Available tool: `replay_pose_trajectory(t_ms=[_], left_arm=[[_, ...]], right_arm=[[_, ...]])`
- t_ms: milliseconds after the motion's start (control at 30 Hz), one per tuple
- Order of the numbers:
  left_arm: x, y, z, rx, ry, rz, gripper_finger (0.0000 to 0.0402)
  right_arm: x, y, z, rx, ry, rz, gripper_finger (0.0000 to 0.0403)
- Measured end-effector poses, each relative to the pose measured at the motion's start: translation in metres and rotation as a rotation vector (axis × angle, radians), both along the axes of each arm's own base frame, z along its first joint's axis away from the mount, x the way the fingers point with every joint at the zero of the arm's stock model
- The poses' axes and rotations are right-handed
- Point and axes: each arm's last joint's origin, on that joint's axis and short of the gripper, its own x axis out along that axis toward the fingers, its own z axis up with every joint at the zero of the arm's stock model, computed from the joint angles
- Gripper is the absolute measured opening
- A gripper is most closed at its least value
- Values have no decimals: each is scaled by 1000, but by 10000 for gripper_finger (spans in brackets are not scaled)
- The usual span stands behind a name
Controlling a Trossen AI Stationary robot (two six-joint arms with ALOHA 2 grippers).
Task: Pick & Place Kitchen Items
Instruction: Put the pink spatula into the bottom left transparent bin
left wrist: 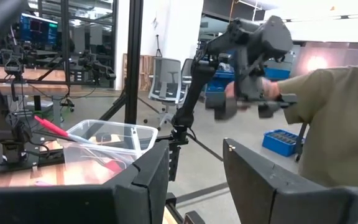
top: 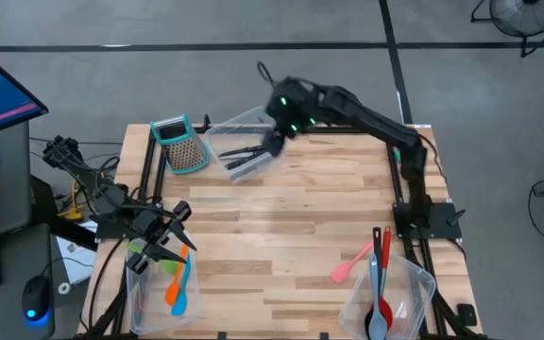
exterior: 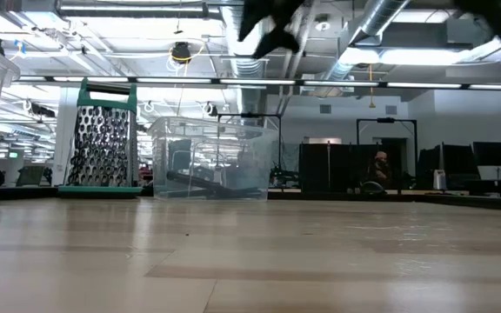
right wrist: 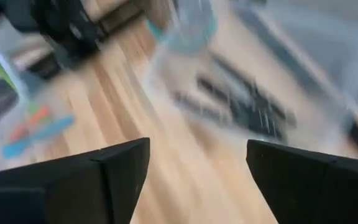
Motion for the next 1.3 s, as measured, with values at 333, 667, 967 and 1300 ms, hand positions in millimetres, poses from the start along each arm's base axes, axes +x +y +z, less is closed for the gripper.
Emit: replay_pose_trajectory(t_ms=[333, 667, 967, 1300], left_arm=[[0, 0, -3, 2, 6, 0, 131], [0, -1, -4, 5, 10, -7, 131], [0, -1, -5, 11, 19, -7, 131], [0, -1, -5, 11, 19, -7, 131]], right_arm=[[-53, 128, -14, -5, 403, -176, 255], [-56, 234, -112, -71, 709, 371, 254], [-70, 278, -182, -109, 795, 700, 254], [-77, 281, -214, 61, 815, 738, 254]])
